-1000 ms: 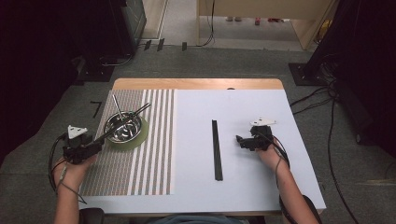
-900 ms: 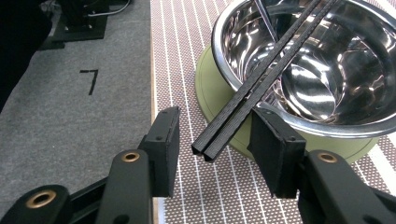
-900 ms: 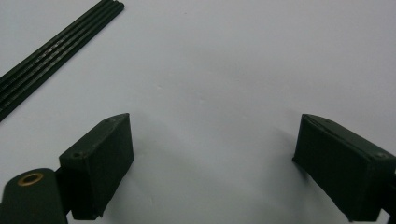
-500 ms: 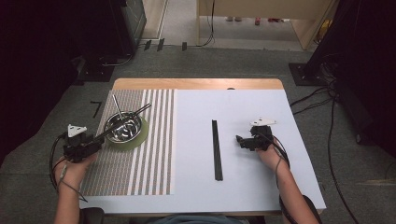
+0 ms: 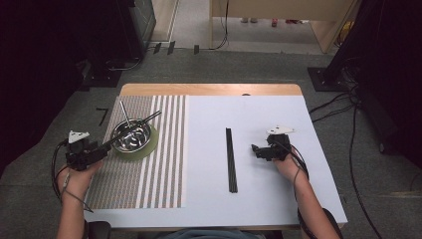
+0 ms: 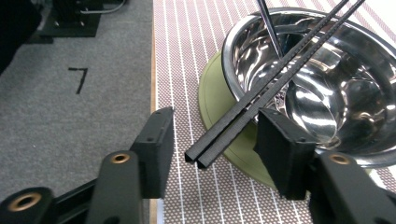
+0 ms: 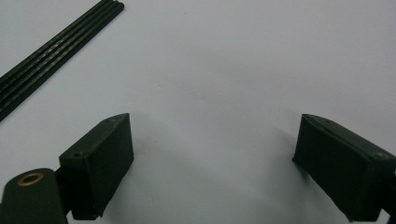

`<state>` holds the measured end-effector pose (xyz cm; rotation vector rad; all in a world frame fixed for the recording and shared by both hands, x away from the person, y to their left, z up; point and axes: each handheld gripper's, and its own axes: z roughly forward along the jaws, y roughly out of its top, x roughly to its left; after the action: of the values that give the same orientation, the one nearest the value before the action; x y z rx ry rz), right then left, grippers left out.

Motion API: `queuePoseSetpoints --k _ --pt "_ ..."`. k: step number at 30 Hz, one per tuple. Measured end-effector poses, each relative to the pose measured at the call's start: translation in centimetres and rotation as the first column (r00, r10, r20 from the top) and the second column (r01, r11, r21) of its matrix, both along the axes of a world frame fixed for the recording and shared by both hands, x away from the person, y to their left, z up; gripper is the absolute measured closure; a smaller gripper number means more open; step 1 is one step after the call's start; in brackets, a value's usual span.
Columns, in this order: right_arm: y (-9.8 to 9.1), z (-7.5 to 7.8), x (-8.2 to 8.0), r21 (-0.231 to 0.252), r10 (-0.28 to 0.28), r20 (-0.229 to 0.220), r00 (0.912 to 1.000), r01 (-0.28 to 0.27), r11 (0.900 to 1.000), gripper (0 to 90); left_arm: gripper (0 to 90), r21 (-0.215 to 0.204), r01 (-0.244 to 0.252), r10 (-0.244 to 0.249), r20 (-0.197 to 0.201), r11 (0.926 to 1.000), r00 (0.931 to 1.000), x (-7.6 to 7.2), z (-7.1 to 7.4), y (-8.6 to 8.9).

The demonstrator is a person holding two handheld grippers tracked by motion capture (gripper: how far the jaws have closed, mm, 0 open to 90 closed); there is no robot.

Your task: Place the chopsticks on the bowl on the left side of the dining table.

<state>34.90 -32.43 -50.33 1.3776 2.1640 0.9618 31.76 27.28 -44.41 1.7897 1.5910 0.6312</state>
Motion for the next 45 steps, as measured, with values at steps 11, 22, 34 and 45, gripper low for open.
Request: queuePoseSetpoints --k 11,22,34,45 --pt "0.0 0.0 0.0 0.000 0.000 0.000 1.0000 0.000 1.0000 11.2 40.1 -0.018 0.002 -0.001 0.009 0.9998 1.0000 -0.4 2.0 -0.4" --pt "0.0 0.0 0.0 -0.001 0.000 0.000 1.0000 0.000 1.0000 11.2 42.9 -0.071 -0.002 0.002 0.000 0.9975 1.0000 1.0 2.9 -1.3" --pt "0.0 0.0 0.0 -0.001 0.000 0.002 1.0000 0.000 1.0000 11.2 58.1 0.078 0.083 -0.086 0.036 0.9935 0.9956 2.0 3.2 -3.2" --pt "0.0 0.0 0.0 0.000 -0.001 -0.001 1.0000 0.001 1.0000 11.2 67.0 -0.044 0.051 -0.052 -0.017 0.9977 0.9985 4.1 3.2 -3.8"
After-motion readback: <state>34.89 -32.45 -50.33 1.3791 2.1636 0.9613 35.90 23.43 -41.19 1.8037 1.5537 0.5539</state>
